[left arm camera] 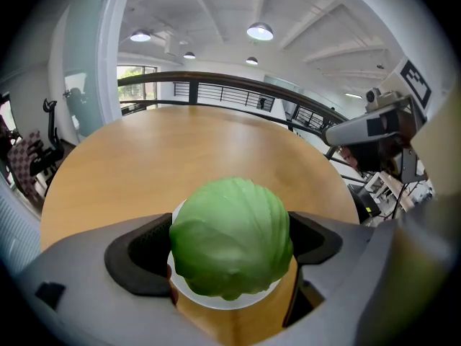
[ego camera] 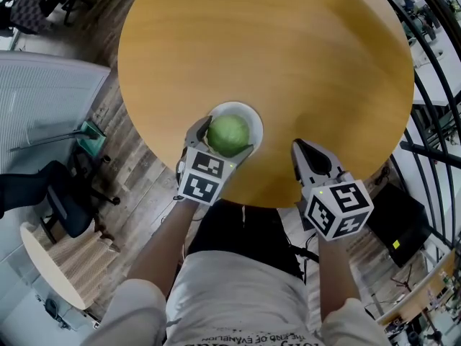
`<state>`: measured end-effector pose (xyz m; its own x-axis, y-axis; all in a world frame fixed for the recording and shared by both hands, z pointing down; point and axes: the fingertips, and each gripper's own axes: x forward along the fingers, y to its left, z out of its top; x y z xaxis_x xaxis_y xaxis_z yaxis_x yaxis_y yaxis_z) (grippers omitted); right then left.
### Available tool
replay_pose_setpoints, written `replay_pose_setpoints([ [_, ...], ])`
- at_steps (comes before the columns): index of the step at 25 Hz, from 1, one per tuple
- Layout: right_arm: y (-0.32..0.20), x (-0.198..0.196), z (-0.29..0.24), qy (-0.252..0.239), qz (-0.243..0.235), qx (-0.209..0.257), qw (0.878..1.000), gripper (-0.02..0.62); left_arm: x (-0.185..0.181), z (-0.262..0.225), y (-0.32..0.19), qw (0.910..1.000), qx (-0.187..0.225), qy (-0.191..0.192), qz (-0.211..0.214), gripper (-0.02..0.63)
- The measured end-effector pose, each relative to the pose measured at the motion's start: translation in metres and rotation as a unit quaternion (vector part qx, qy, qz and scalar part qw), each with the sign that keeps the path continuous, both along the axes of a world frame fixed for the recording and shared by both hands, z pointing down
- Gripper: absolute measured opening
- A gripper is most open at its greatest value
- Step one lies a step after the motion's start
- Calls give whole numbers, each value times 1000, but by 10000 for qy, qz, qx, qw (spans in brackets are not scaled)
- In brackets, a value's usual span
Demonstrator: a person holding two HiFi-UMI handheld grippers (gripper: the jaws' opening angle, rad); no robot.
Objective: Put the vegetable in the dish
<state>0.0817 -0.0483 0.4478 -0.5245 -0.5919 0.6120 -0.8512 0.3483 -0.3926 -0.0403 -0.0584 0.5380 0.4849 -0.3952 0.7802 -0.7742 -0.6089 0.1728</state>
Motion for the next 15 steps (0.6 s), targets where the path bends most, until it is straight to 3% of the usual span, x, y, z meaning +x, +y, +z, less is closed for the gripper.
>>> replay_pose_setpoints([
  [9,-1,0,8,-65,9,-103,9999,25,1,19,-4,9996,-90,-265,101,489],
  [15,-3,0,11,-90,31,-153,9998,25,2,22,-6,9995,-177,-242,94,489],
])
